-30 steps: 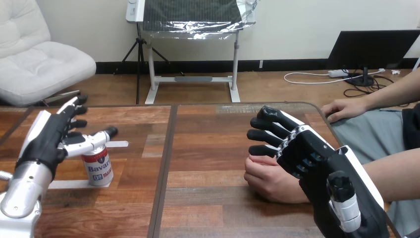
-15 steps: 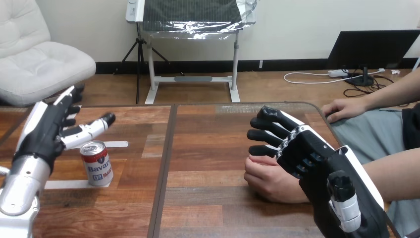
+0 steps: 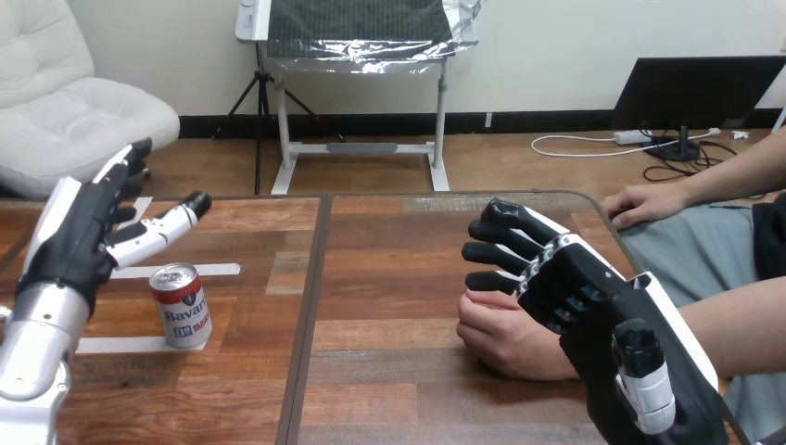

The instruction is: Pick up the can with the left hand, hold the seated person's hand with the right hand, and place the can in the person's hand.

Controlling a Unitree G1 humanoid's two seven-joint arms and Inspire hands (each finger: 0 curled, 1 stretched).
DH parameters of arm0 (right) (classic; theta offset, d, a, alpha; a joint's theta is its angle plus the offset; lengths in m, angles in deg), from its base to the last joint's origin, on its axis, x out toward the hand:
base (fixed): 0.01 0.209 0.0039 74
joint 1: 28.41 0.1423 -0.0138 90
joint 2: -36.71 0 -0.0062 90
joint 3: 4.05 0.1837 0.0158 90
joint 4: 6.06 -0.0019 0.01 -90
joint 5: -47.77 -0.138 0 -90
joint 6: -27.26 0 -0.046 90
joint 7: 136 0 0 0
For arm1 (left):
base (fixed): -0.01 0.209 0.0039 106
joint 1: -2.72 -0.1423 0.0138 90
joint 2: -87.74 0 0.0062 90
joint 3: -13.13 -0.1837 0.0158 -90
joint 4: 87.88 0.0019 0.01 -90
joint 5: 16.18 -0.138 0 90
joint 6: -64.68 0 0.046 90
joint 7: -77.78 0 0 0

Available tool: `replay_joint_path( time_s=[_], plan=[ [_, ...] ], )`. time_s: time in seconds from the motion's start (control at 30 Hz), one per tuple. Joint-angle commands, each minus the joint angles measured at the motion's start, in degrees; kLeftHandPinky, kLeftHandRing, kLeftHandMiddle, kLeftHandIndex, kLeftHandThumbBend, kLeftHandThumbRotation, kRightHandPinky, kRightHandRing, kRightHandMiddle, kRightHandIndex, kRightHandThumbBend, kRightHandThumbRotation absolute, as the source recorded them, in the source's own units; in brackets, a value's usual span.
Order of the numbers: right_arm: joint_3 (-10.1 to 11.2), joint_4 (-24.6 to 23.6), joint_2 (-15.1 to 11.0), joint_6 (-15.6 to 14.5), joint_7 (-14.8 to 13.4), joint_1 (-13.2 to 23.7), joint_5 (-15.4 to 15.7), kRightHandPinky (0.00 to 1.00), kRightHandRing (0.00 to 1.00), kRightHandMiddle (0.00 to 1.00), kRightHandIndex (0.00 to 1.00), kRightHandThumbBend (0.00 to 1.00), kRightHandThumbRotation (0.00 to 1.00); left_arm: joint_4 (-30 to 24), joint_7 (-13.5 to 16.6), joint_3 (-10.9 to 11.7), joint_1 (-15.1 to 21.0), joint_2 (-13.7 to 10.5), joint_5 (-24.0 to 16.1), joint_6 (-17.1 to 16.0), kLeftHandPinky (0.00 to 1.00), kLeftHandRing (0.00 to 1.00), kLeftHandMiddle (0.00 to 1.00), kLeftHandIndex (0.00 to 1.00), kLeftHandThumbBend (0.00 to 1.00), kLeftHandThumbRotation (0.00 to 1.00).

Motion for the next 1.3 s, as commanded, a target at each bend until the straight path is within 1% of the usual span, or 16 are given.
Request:
replay_joint_path(
  time_s=[0.0,0.2,0.37,0.5,0.57,0.7,0.8,0.87,0.97,1.0,1.07,1.13,1.27],
  plan=[
    [0.58,-0.46,0.08,0.77,-0.08,3.36,-0.38,0.77,0.83,0.86,0.86,0.93,0.89,-2.97,0.76,1.37,2.38,-0.26,0.35,-1.11,0.91,0.95,0.97,0.95,0.5,0.41],
    [0.54,-0.27,0.19,1.03,-0.07,3.33,-0.29,0.77,0.83,0.86,0.86,0.93,0.89,-1.69,0.87,0.64,2.6,-1.44,-1.64,-1.69,0.92,0.95,0.97,0.96,0.48,0.38],
    [0.53,-0.14,0.15,1.08,0.06,3.37,-0.3,0.77,0.83,0.86,0.86,0.93,0.89,-0.48,0.7,0.15,2.79,-2.05,-2.71,-2.09,0.9,0.94,0.97,0.96,0.51,0.38],
    [0.5,-0.1,0.18,1.16,0.11,3.35,-0.3,0.76,0.83,0.86,0.86,0.93,0.89,0.6,0.71,-0.12,2.9,-2.03,-3.48,-2.82,0.89,0.94,0.97,0.97,0.54,0.37],
    [0.49,-0.14,0.15,1.12,0.11,3.34,-0.28,0.76,0.83,0.86,0.86,0.93,0.89,1.13,0.67,-0.21,2.96,-2.04,-3.83,-3.28,0.88,0.94,0.98,0.98,0.56,0.36],
    [0.45,-0.25,0.16,1.0,0.13,3.29,-0.4,0.77,0.83,0.86,0.86,0.93,0.89,2.37,0.32,-0.77,3.4,-2.18,-4.63,-2.12,0.89,0.96,0.99,0.99,0.61,0.34],
    [0.45,-0.3,0.17,1.09,0.13,3.25,-0.35,0.77,0.83,0.86,0.86,0.93,0.89,3.31,-0.11,-1.24,3.67,-2.49,-5.06,-1.78,0.92,0.98,0.99,1.0,0.67,0.33],
    [0.45,-0.24,0.19,1.21,0.17,3.25,-0.37,0.77,0.83,0.86,0.86,0.93,0.89,3.82,-0.36,-1.41,3.83,-2.58,-5.3,-1.66,0.96,0.99,1.0,1.0,0.72,0.31],
    [0.49,-0.34,0.18,1.2,0.12,3.11,-0.34,0.77,0.83,0.86,0.86,0.93,0.89,4.72,-0.28,-2.29,4.04,-3.06,-6.94,-1.52,0.98,1.0,1.0,1.0,0.77,0.3],
    [0.49,-0.39,0.19,1.11,0.08,3.06,-0.39,0.77,0.83,0.86,0.86,0.93,0.89,5.17,0.12,-3.05,4.14,-3.47,-8.35,-1.54,0.98,1.0,1.0,1.0,0.78,0.3],
    [0.5,-0.44,0.2,1.0,0.05,3.02,-0.48,0.76,0.83,0.86,0.86,0.93,0.89,5.67,0.6,-3.89,4.26,-3.89,-9.97,-1.61,0.99,1.0,1.0,1.0,0.81,0.3],
    [0.52,-0.4,0.2,1.12,0.1,3.01,-0.5,0.76,0.83,0.86,0.86,0.93,0.88,6.8,1.29,-4.86,4.45,-4.33,-11.99,-2.48,0.99,1.0,1.0,1.0,0.84,0.31],
    [0.54,-0.43,0.12,0.95,0.24,2.94,-0.77,0.77,0.83,0.86,0.86,0.93,0.88,8.38,1.96,-5.95,4.85,-4.7,-14.25,-3.73,1.0,1.0,1.0,1.0,0.88,0.31]
  ],
)
